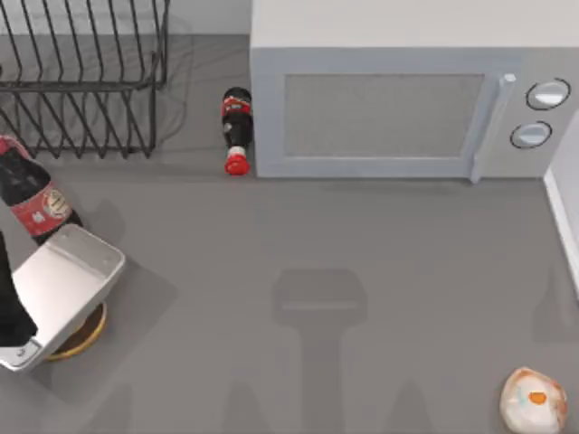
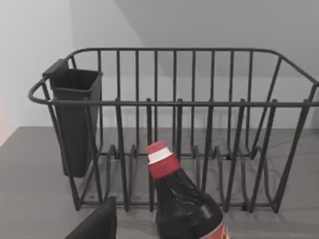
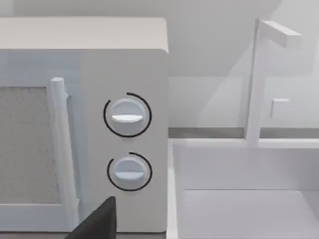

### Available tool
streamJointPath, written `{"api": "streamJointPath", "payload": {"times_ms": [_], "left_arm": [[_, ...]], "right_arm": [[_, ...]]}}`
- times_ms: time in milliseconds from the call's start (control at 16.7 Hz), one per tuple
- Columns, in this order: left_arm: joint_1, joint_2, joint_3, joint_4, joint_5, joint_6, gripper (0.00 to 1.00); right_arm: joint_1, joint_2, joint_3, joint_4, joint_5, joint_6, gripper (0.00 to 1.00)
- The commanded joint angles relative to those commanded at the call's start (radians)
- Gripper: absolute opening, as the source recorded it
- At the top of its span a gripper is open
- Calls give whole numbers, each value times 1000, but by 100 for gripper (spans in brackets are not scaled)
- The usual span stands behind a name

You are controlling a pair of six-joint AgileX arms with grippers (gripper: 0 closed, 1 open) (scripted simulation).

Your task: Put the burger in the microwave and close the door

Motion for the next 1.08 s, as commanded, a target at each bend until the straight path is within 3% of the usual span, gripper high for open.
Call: {"api": "streamJointPath", "payload": {"times_ms": [420, 1080], "left_arm": [[0, 0, 0, 0, 0, 0, 100], [0, 0, 0, 0, 0, 0, 100]], "right_arm": [[67, 162, 115, -132, 1, -91, 100], [369, 1082, 603, -741, -7, -490, 100]]}}
